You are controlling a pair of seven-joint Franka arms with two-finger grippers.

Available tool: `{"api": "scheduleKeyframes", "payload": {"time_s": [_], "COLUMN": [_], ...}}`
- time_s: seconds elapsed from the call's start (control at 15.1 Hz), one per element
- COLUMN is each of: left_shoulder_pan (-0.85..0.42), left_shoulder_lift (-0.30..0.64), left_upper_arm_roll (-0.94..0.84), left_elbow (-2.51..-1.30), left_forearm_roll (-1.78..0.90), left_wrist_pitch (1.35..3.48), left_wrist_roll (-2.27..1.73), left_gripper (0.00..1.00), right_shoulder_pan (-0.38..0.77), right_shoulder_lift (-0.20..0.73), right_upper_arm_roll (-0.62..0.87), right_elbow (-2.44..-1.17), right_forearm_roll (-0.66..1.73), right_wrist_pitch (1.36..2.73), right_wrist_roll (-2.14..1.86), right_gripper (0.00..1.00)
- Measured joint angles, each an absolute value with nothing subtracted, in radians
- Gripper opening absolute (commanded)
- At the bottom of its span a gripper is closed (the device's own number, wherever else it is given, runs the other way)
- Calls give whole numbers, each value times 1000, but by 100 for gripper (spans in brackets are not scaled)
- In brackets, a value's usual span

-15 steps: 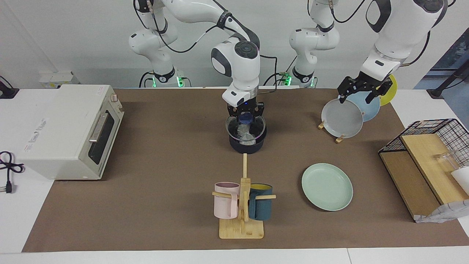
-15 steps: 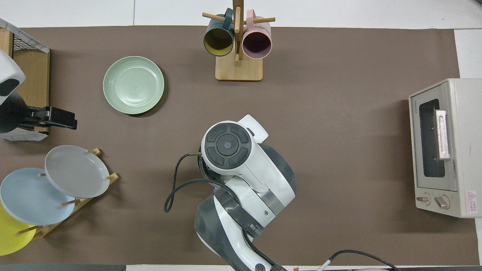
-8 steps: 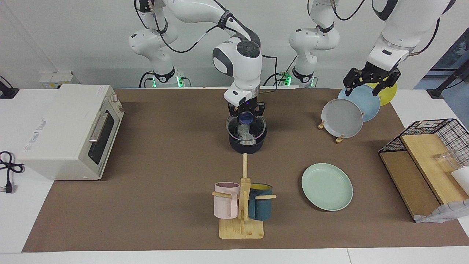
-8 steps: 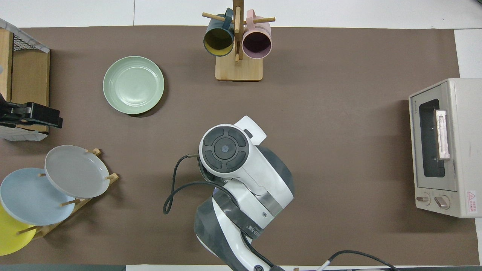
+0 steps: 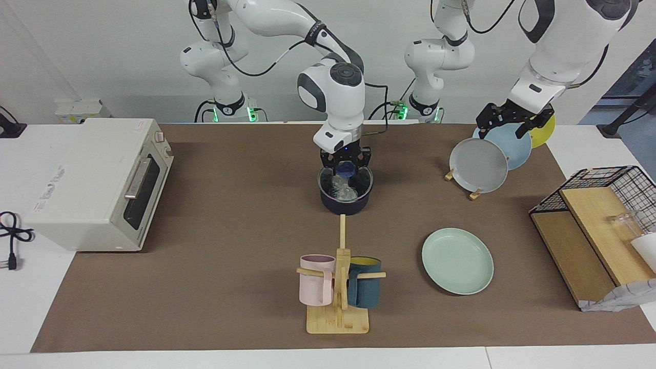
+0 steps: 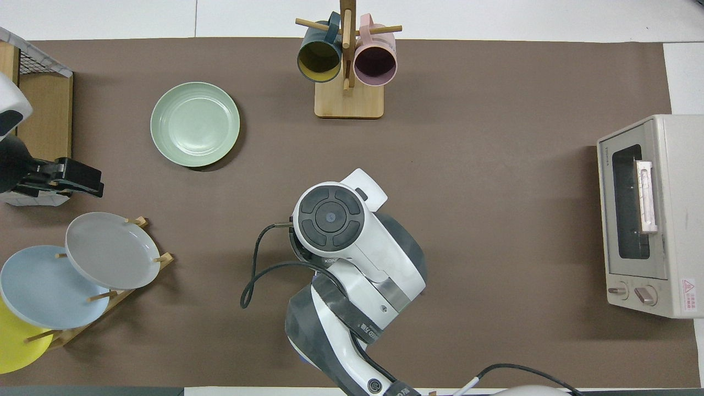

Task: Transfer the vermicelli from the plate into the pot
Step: 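Lower the glass lid onto the black pot with the right gripper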

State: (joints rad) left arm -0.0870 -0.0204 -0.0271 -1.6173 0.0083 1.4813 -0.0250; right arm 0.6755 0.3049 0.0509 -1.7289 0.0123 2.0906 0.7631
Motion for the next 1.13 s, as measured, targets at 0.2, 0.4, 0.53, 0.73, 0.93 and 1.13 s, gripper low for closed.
{"api": "scheduleKeyframes", "payload": {"time_s": [0.2, 0.4, 0.53, 0.73, 0.93, 1.13], "left_shoulder_pan": [-87, -67, -42, -41, -41, -41], "left_shoulder_lift": [-25, -26, -26, -28, -29, -29], "left_upper_arm_roll": [-28, -51, -81, -89, -88, -87], "left_elbow": [-1629, -1629, -1626, -1625, -1625, -1625], "left_forearm_roll": [8, 8, 8, 8, 8, 7], "left_wrist_pitch": [1485, 1488, 1491, 1491, 1493, 1494], "left_wrist_roll": [-26, -27, -28, -33, -38, -56], "left_gripper": [100, 100, 100, 100, 100, 100], "right_shoulder_pan": [676, 677, 677, 679, 684, 691], "right_shoulder_lift": [308, 310, 313, 313, 314, 314], "right_upper_arm_roll": [52, 53, 53, 53, 55, 55], "right_elbow": [-1729, -1728, -1727, -1726, -1726, -1726], "right_forearm_roll": [12, 12, 11, 3, -29, -56], "right_wrist_pitch": [2099, 2104, 2107, 2108, 2108, 2108], "right_wrist_roll": [763, 763, 763, 763, 763, 763], "right_gripper": [0, 0, 0, 0, 0, 0]}}
